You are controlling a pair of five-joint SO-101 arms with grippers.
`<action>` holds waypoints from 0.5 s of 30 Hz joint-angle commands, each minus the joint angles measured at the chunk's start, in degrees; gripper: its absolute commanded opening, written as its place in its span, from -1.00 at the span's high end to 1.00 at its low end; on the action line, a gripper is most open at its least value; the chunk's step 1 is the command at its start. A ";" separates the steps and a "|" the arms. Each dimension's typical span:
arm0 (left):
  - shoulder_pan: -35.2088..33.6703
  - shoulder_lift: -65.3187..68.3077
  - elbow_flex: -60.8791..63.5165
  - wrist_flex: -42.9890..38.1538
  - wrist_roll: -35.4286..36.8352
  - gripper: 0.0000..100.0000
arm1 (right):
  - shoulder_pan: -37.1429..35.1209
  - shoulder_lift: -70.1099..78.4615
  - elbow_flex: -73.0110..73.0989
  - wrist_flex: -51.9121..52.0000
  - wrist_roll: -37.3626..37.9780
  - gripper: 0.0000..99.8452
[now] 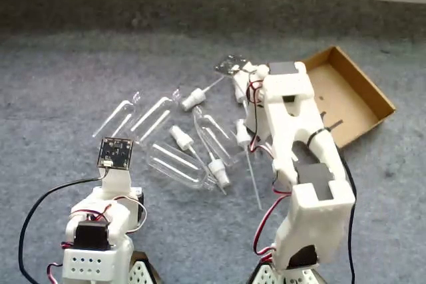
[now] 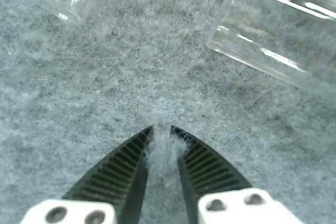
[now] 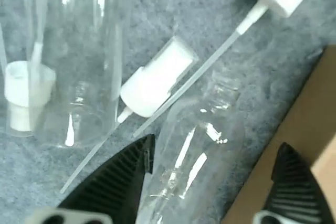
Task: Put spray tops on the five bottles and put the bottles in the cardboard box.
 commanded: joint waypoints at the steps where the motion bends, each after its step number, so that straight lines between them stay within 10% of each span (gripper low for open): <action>1: -0.75 -0.04 1.10 0.18 0.35 0.99 | -0.40 1.19 -4.00 0.13 0.26 0.36; 15: -0.75 -0.04 1.10 0.18 0.35 0.99 | 0.31 6.64 -4.09 -2.15 0.26 0.54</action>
